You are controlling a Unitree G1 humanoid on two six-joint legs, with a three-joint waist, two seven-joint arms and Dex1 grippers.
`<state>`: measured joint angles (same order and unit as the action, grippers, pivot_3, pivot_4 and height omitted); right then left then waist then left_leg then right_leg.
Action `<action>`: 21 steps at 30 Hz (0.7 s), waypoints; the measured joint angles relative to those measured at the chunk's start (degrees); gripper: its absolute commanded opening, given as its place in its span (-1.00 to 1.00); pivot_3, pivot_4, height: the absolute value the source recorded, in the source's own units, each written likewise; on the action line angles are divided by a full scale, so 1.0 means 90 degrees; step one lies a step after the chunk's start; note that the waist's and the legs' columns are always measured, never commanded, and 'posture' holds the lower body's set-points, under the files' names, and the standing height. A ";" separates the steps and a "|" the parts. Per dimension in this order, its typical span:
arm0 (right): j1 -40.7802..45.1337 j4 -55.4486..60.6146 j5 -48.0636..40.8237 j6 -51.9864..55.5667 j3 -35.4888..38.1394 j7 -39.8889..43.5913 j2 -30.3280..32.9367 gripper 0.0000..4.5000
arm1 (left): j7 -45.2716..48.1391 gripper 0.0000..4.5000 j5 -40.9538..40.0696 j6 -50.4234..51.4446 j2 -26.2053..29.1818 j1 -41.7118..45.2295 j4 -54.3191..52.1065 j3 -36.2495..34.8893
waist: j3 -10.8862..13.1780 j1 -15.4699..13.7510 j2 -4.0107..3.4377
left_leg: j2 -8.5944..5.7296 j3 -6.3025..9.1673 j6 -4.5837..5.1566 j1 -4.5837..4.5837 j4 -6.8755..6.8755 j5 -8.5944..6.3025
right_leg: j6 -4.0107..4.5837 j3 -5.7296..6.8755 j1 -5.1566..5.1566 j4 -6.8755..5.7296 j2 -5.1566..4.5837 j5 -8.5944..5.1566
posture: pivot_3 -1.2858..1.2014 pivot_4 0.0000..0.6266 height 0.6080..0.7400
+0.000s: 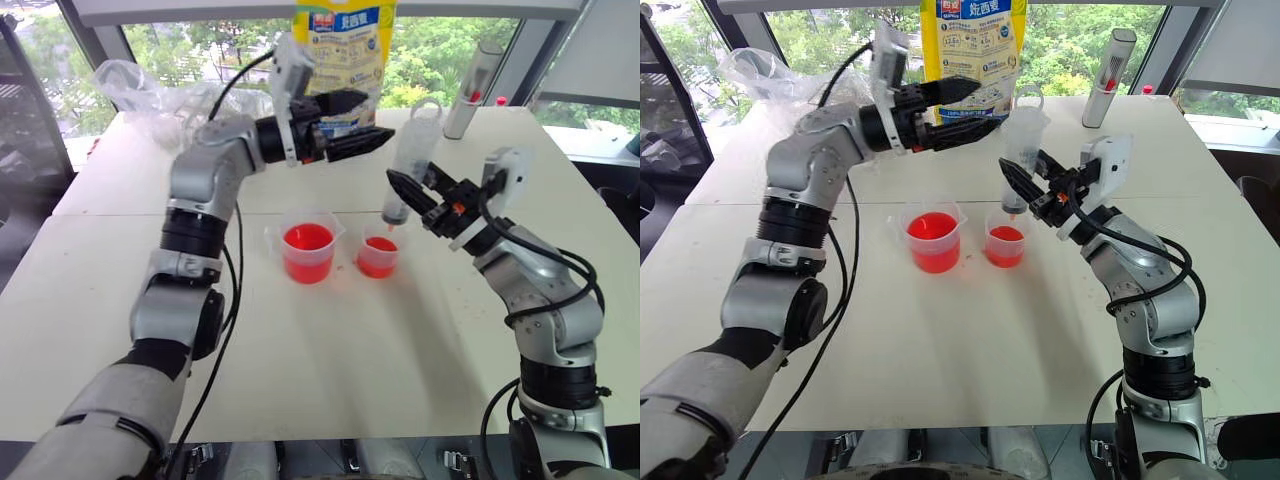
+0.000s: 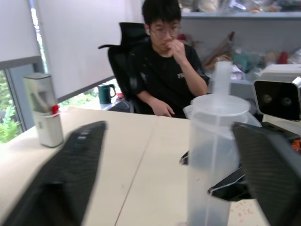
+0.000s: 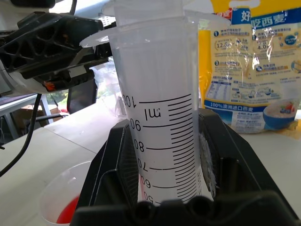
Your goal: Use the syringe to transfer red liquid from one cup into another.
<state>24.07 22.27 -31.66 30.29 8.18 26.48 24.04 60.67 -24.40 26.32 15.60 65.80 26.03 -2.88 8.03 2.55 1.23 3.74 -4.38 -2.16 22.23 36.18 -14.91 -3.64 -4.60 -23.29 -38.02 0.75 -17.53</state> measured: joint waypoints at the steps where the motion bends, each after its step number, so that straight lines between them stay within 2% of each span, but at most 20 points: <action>1: -0.0002 0.0000 -0.0001 -0.0001 0.0000 0.0001 0.0000 -0.39 | -0.0021 0.97 -0.0021 0.0063 0.0067 -0.0029 -0.0071 -0.0052 | 0.0000 -0.0001 0.0000 | 0.0000 0.0000 0.0000 0.0000 0.0000 0.0000 | 0.0000 0.0000 0.0000 0.0000 0.0000 0.0000 | 0.03 -0.52 1.00; 5: -0.0002 0.0001 -0.0021 -0.0007 -0.0017 -0.0002 -0.0007 -0.39 | -0.0126 0.97 -0.0152 0.0285 0.0387 -0.0228 -0.0546 -0.0128 | -0.0001 -0.0010 -0.0001 | 0.0000 -0.0001 0.0000 0.0000 0.0000 0.0000 | 0.0000 0.0000 0.0001 0.0001 -0.0004 0.0000 | 0.03 -0.52 1.00; 8: 0.0010 0.0011 -0.0145 0.0157 0.0032 -0.0071 -0.0006 -0.39 | -0.0130 0.97 -0.0261 0.0597 0.0961 -0.0889 -0.1274 -0.0155 | -0.0002 0.0041 -0.0004 | 0.0005 -0.0003 -0.0001 -0.0016 -0.0006 0.0000 | 0.0000 -0.0013 0.0002 -0.0007 -0.0006 0.0000 | 0.03 -0.52 1.00; 10: 0.0193 -0.0035 -0.0441 0.0742 0.0194 -0.0302 0.0044 -0.39 | -0.0172 0.97 -0.0263 0.0744 0.1205 -0.1381 -0.1629 -0.0155 | -0.0002 0.0030 -0.0005 | 0.0017 -0.0001 -0.0007 -0.0018 -0.0003 0.0004 | 0.0001 -0.0012 0.0003 -0.0014 -0.0013 0.0001 | 0.03 -0.52 1.00; 16: 0.1772 -0.0632 -0.1462 0.2354 0.0839 -0.0865 0.0605 -0.39 | -0.0349 0.97 -0.0287 0.0912 0.1402 -0.2026 -0.2558 -0.0072 | -0.0002 -0.0035 -0.0004 | 0.0001 -0.0002 -0.0009 -0.0011 0.0004 0.0005 | 0.0001 -0.0005 0.0010 -0.0007 -0.0039 0.0001 | 0.03 -0.52 1.00; 18: 0.2560 -0.1289 -0.1590 0.3211 0.1021 -0.1160 0.1107 -0.39 | -0.0393 0.97 -0.0355 0.0972 0.1424 -0.2247 -0.2911 -0.0061 | -0.0002 -0.0035 -0.0004 | -0.0003 -0.0003 -0.0008 -0.0007 0.0000 0.0005 | 0.0001 -0.0008 0.0009 0.0002 -0.0048 0.0001 | 0.03 -0.52 1.00; 21: 0.3259 -0.2222 -0.1402 0.4417 0.0808 -0.1261 0.1967 -0.39 | -0.0452 0.97 -0.0492 0.1155 0.1450 -0.2528 -0.3222 -0.0051 | -0.0004 -0.0046 -0.0001 | -0.0002 -0.0003 -0.0004 -0.0002 -0.0007 0.0002 | 0.0003 -0.0009 0.0008 0.0014 -0.0049 0.0000 | 0.03 -0.52 1.00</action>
<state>53.41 2.27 -44.28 70.04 15.46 15.13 41.74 56.59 -28.83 36.72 28.65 43.04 -2.97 -3.34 8.00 2.13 1.22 3.72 -4.41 -2.20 22.21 36.11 -14.89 -3.61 -4.68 -23.22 -37.89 0.31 -17.53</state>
